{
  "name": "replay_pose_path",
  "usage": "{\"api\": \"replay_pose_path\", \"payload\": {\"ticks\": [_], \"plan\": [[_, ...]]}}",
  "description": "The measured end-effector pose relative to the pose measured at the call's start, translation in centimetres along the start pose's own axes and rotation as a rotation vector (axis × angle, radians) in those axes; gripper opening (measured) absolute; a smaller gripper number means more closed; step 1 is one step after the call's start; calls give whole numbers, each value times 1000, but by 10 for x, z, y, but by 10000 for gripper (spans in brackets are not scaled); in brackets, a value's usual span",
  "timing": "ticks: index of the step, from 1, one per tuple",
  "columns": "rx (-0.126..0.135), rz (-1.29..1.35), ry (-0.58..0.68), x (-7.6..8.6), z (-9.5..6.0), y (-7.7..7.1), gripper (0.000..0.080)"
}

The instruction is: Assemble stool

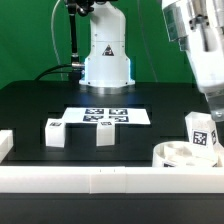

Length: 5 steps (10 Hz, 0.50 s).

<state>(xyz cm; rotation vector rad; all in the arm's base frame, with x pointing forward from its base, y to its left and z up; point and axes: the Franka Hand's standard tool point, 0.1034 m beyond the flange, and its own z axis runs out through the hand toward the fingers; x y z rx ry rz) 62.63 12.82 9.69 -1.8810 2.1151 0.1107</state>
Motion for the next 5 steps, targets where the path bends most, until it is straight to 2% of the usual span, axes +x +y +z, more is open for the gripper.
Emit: {"api": "replay_pose_path", "payload": {"ticks": [1,3,5], "plan": [[-20,-134,-6,-3,-4,-4,649],[-14,-322,-10,-6,-8,-9,649],[-15,-453,-10,-6,-7,-9,649]]}}
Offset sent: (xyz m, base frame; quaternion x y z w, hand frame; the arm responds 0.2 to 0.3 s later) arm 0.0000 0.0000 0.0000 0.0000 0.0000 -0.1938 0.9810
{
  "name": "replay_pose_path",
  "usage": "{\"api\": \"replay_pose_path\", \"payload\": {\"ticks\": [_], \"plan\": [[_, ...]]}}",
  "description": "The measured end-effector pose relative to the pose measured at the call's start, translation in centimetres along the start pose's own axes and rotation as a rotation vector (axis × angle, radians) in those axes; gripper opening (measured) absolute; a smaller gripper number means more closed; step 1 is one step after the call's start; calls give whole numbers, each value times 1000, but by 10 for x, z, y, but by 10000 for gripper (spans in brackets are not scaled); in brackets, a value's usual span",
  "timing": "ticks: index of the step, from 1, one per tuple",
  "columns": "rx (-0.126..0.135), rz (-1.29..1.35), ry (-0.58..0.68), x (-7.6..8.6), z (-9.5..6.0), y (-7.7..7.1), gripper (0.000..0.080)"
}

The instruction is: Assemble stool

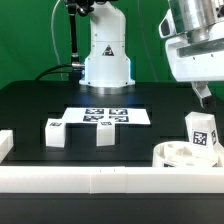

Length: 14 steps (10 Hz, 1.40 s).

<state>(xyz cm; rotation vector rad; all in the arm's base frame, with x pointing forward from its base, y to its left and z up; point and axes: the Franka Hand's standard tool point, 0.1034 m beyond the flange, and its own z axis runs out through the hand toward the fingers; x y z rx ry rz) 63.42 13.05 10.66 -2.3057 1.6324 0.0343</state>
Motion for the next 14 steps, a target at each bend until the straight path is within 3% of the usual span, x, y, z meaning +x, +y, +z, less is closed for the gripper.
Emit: {"api": "replay_pose_path", "payload": {"ticks": [1,3,5,9,13,14], "plan": [[-1,-92,0,0,0,0,649],[-84,-426,-32,4,-3,3,649],[-123,-644,-30,4,-7,-2,649],[-137,-929,-30,4,-7,-3,649],[-237,-1534,13,3,-2,-2,649],[-248,-1630,10,1,-1,-2,649]]}}
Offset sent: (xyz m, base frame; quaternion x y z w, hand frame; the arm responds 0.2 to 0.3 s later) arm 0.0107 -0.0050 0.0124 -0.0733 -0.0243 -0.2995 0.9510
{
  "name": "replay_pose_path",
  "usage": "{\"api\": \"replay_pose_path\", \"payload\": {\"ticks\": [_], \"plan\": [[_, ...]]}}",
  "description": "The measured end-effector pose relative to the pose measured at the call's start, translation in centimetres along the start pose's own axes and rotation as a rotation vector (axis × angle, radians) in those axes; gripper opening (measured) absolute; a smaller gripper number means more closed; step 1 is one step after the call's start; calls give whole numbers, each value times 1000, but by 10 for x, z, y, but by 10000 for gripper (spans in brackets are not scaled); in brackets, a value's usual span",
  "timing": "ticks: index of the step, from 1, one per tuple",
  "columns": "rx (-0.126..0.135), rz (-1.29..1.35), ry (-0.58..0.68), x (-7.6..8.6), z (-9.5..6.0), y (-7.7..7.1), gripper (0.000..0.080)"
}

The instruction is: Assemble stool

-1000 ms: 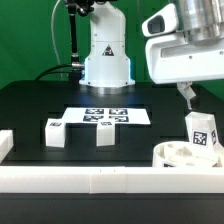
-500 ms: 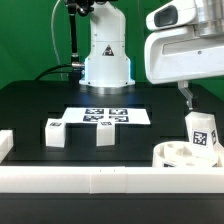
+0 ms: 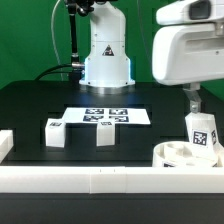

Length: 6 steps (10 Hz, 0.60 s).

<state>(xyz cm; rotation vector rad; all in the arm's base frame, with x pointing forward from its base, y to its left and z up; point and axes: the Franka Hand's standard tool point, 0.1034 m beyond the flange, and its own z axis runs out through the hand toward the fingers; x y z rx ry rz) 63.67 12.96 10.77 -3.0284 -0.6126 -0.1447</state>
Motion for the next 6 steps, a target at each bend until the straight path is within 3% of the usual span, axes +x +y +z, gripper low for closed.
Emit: {"api": "replay_pose_path", "payload": {"ticks": [3,6], "plan": [[-1,-157,-1,-1,0,3,649],[-15,-271,8,-6,11,2,649]]}}
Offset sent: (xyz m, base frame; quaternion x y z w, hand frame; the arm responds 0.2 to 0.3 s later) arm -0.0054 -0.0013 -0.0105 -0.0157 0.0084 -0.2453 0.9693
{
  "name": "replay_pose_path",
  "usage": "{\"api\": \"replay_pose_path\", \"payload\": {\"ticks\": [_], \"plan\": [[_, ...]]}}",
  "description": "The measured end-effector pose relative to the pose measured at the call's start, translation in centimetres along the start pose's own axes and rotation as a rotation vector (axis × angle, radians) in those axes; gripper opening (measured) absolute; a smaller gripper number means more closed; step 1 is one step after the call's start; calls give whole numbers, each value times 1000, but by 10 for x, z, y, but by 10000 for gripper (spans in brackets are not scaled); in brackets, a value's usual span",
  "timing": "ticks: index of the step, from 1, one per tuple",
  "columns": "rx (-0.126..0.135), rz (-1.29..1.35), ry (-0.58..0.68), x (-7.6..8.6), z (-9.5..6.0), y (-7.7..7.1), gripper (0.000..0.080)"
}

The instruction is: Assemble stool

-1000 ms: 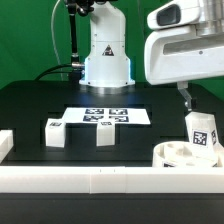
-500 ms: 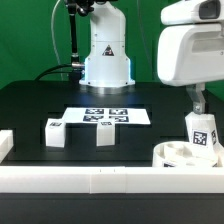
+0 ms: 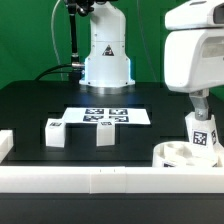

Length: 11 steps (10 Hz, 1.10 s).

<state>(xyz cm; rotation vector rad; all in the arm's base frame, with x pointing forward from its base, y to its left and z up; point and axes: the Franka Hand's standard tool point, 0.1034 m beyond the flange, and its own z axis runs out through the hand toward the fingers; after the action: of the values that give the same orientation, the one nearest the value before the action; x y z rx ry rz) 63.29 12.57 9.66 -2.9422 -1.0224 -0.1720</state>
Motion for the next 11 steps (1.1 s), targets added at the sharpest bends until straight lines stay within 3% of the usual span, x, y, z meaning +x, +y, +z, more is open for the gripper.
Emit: {"api": "replay_pose_path", "payload": {"ticks": [3,8,9,10,11], "plan": [[-5,-28,3,-5,15,-1,649],[-4,-17,-2,-10,19,6,649],[-4,-17,-2,-10,19,5,519],[-4,-16,-2,-11,19,6,519],[-4,-16,-2,-10,19,6,372]]}}
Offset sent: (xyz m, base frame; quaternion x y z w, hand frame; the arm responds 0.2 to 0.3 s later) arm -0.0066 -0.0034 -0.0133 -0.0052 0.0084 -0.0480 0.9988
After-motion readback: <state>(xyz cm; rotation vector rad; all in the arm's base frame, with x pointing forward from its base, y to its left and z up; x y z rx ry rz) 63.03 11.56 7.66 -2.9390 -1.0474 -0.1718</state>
